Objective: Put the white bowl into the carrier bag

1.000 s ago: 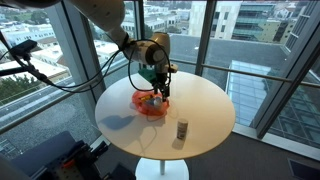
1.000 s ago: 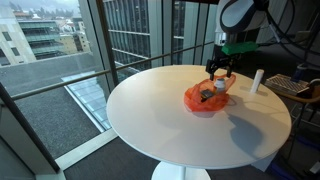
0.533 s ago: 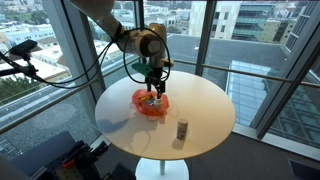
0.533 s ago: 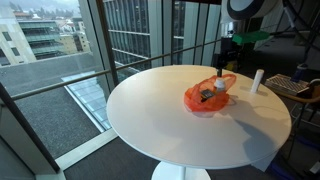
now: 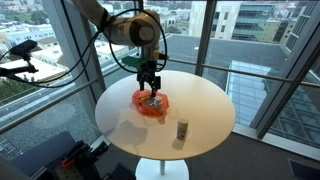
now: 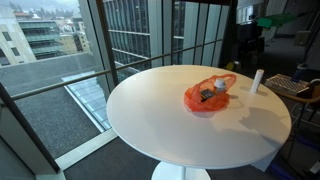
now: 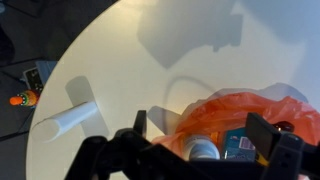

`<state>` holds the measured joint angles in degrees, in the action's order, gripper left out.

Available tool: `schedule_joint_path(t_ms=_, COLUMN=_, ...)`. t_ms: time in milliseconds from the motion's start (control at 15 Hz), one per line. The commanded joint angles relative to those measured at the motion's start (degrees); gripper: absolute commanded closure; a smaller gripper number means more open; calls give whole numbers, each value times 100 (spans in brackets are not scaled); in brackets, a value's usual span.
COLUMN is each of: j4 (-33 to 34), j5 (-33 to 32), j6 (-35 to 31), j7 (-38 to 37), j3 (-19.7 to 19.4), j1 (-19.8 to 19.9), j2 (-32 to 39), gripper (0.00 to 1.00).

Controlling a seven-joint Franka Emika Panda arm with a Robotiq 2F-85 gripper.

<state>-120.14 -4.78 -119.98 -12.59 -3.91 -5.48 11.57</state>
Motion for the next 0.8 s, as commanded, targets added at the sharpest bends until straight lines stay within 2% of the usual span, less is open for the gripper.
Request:
schedule_joint_path(t_ms=0, j4=-626, j5=-201, j6=31, j7=104, j3=78, j1=183, j2=-761, gripper=0)
schedule_joint_path(t_ms=733, j4=-1391, j5=-56, j6=648, j7=541, j3=67, j1=563, j2=-2487, gripper=0)
